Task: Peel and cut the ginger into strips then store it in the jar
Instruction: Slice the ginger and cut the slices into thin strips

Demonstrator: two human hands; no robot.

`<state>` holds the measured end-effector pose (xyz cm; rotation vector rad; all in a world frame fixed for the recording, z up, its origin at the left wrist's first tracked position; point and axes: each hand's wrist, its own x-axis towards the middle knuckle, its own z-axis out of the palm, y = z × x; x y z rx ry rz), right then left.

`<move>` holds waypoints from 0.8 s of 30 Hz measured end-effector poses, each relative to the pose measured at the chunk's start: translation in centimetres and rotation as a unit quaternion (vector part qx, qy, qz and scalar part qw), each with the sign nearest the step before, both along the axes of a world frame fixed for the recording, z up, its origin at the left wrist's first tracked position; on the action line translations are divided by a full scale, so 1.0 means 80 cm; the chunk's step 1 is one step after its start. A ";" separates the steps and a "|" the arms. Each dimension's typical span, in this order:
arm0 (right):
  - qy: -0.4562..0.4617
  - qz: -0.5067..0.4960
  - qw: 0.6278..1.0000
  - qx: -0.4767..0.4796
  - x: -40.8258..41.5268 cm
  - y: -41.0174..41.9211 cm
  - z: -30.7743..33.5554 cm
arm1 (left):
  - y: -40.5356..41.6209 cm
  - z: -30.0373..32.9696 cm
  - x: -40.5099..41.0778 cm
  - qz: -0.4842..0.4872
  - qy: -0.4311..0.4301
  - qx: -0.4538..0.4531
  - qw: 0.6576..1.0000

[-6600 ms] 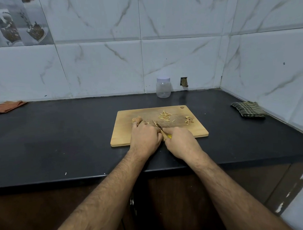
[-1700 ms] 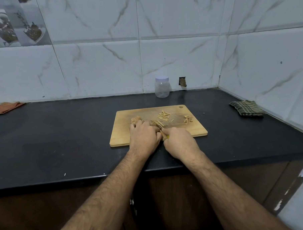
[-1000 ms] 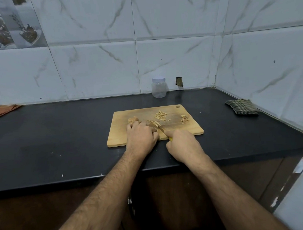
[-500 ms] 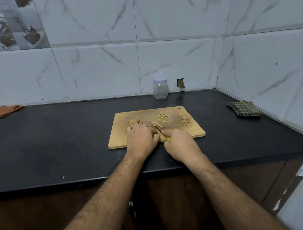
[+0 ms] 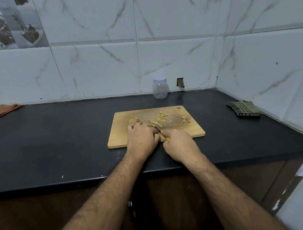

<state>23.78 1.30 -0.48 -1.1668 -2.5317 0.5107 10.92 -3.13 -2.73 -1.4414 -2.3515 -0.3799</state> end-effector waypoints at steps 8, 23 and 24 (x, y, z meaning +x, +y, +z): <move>-0.012 0.007 1.000 -0.008 -0.002 0.005 0.001 | 0.003 -0.002 -0.004 0.002 -0.017 0.003 1.000; -0.026 0.013 1.000 -0.008 0.013 -0.004 0.001 | 0.005 -0.005 -0.005 0.013 -0.015 0.013 1.000; -0.031 0.013 0.999 -0.004 0.017 -0.006 0.001 | 0.005 -0.005 -0.005 0.014 -0.015 0.013 1.000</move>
